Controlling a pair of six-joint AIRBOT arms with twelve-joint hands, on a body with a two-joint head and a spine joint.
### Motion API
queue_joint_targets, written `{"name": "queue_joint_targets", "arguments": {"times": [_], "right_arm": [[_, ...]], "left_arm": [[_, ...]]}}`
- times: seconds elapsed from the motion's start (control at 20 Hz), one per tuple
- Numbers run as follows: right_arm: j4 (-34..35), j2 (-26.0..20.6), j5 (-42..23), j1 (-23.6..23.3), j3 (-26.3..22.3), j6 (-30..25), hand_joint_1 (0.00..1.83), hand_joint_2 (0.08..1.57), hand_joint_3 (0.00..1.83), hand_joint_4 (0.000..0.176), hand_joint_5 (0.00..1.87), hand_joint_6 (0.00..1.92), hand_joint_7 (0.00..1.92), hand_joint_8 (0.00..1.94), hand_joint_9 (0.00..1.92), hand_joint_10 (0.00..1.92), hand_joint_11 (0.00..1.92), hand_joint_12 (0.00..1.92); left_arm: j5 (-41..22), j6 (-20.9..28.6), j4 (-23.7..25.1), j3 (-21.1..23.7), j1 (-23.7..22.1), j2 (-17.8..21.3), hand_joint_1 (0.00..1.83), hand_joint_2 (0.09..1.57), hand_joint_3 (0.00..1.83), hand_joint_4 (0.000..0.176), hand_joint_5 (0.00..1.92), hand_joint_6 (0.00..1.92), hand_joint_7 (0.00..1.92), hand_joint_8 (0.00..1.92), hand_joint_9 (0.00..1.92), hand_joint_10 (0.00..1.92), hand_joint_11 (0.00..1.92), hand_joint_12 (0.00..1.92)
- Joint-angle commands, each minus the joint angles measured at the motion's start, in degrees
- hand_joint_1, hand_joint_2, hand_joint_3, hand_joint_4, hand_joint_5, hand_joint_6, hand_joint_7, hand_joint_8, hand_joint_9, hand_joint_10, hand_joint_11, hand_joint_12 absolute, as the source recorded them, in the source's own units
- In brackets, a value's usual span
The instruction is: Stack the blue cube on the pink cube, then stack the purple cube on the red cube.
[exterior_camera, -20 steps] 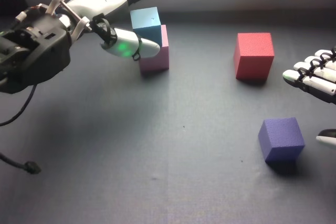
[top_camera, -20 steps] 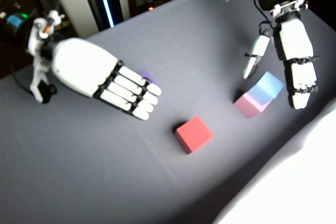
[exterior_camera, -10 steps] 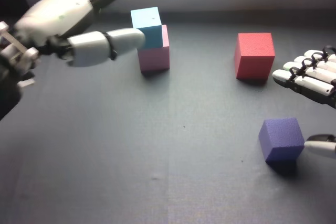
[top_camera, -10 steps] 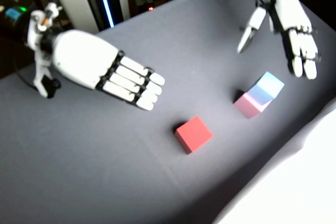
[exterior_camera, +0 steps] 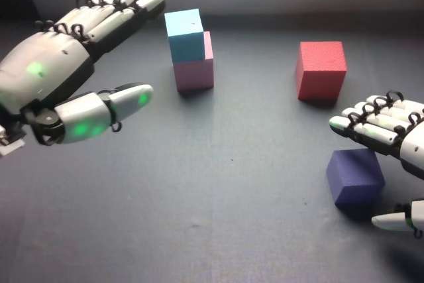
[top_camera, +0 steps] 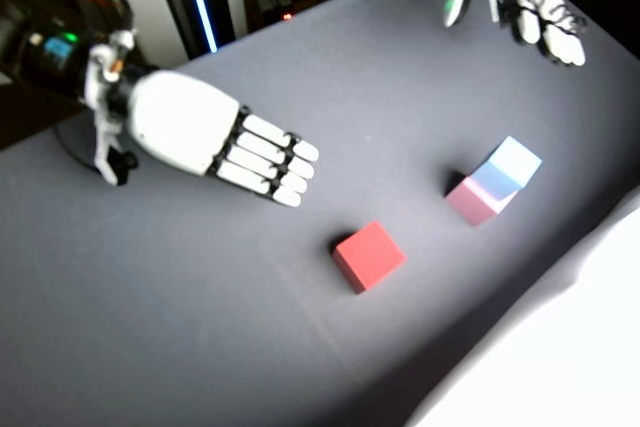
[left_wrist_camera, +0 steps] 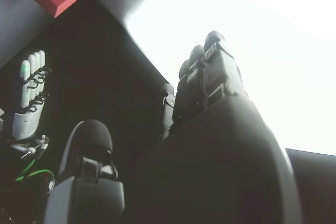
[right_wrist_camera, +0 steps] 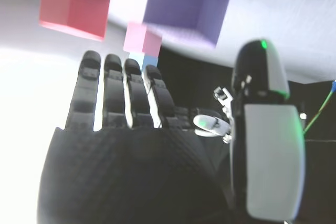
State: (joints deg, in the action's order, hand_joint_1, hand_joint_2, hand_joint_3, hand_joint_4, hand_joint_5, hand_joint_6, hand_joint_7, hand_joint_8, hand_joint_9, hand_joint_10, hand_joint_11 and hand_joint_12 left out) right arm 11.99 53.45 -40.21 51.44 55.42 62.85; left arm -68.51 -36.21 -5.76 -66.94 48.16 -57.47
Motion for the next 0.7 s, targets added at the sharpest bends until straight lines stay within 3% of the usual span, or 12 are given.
{"name": "queue_joint_targets", "arguments": {"times": [0.0, 0.05, 0.1, 0.15, 0.2, 0.3, 0.35, 0.4, 0.5, 0.55, 0.65], "right_arm": [[-0.1, 0.2, -4.9, -0.3, 0.3, -0.2, 0.95, 1.08, 0.0, 0.0, 0.08, 0.03, 0.23, 0.09, 0.12, 0.06, 0.0, 0.0], [0.2, 0.9, -4.5, -0.3, 0.9, -0.2, 0.95, 1.08, 0.0, 0.0, 0.08, 0.03, 0.23, 0.09, 0.12, 0.06, 0.0, 0.0], [0.9, 1.9, -3.9, -0.7, 1.8, -0.3, 1.26, 1.21, 0.0, 0.0, 0.53, 0.14, 0.67, 1.14, 0.42, 1.14, 0.25, 1.7], [0.9, 2.3, -3.6, -1.0, 2.2, -0.7, 1.26, 1.21, 0.0, 0.0, 0.53, 0.14, 0.67, 1.14, 0.42, 1.14, 0.25, 1.7], [0.8, 3.0, -3.6, -1.5, 2.9, -1.3, 1.32, 1.28, 0.0, 0.0, 0.53, 1.42, 0.71, 1.46, 0.67, 1.6, 0.53, 1.78], [0.6, 3.5, -3.8, -2.3, 3.5, -2.5, 1.32, 1.28, 0.0, 0.0, 0.62, 1.44, 0.72, 1.44, 0.61, 1.65, 0.39, 1.83], [0.1, 3.5, -4.4, -2.8, 3.7, -3.4, 1.32, 1.28, 0.0, 0.0, 0.62, 1.44, 0.72, 1.44, 0.61, 1.65, 0.39, 1.83], [-0.1, 3.5, -4.8, -3.1, 3.8, -3.7, 1.33, 1.26, 0.0, 0.0, 0.61, 1.46, 0.75, 1.37, 0.69, 1.56, 0.52, 1.72], [-0.5, 3.4, -5.7, -3.5, 3.8, -3.8, 1.33, 1.26, 0.0, 0.0, 0.6, 1.51, 0.73, 1.38, 0.68, 1.57, 0.51, 1.7], [-0.6, 3.3, -5.8, -3.6, 3.8, -3.8, 1.32, 1.28, 0.0, 0.0, 0.62, 1.54, 0.72, 1.4, 0.6, 1.6, 0.38, 1.74], [-0.6, 3.0, -5.9, -3.6, 3.7, -3.8, 1.31, 1.28, 0.0, 0.0, 0.65, 1.54, 0.71, 1.4, 0.55, 1.63, 0.3, 1.81]], "left_arm": [[-8.3, 0.0, -0.7, 0.4, -0.1, 0.7, 0.38, 1.4, 0.01, 0.176, 0.0, 0.0, 0.0, 0.0, 0.0, 0.0, 0.0, 0.0], [-8.8, 0.0, -0.7, 0.6, 0.3, 0.9, 0.38, 1.4, 0.01, 0.176, 0.0, 0.0, 0.0, 0.0, 0.0, 0.0, 0.0, 0.0], [-9.3, 0.0, -0.7, 0.9, 1.0, 1.0, 0.42, 1.4, 0.01, 0.176, 0.0, 0.0, 0.0, 0.0, 0.0, 0.0, 0.0, 0.0], [-9.4, 0.0, -0.7, 1.0, 1.2, 1.0, 0.42, 1.4, 0.01, 0.176, 0.0, 0.0, 0.0, 0.0, 0.0, 0.0, 0.0, 0.0], [-9.6, 0.1, -1.0, 1.1, 1.6, 1.0, 0.43, 1.4, 0.01, 0.176, 0.0, 0.0, 0.0, 0.0, 0.0, 0.0, 0.0, 0.0], [-10.0, 0.1, -1.4, 1.3, 2.2, 1.2, 0.41, 1.41, 0.01, 0.176, 0.0, 0.0, 0.0, 0.0, 0.0, 0.0, 0.0, 0.0], [-10.2, 0.1, -1.6, 1.5, 2.6, 1.3, 0.41, 1.41, 0.01, 0.176, 0.0, 0.0, 0.0, 0.0, 0.0, 0.0, 0.0, 0.0], [-10.3, 0.1, -1.7, 1.6, 2.9, 1.4, 0.39, 1.41, 0.01, 0.176, 0.0, 0.0, 0.0, 0.0, 0.0, 0.0, 0.0, 0.0], [-10.6, 0.1, -2.2, 1.8, 3.7, 1.5, 0.39, 1.41, 0.01, 0.174, 0.0, 0.0, 0.0, 0.0, 0.0, 0.0, 0.0, 0.0], [-10.8, 0.1, -2.5, 1.8, 4.0, 1.5, 0.38, 1.4, 0.0, 0.174, 0.0, 0.0, 0.0, 0.0, 0.0, 0.0, 0.0, 0.0], [-11.1, 0.1, -2.6, 2.0, 4.4, 1.7, 0.36, 1.4, 0.0, 0.17, 0.0, 0.0, 0.0, 0.0, 0.0, 0.0, 0.0, 0.0]]}}
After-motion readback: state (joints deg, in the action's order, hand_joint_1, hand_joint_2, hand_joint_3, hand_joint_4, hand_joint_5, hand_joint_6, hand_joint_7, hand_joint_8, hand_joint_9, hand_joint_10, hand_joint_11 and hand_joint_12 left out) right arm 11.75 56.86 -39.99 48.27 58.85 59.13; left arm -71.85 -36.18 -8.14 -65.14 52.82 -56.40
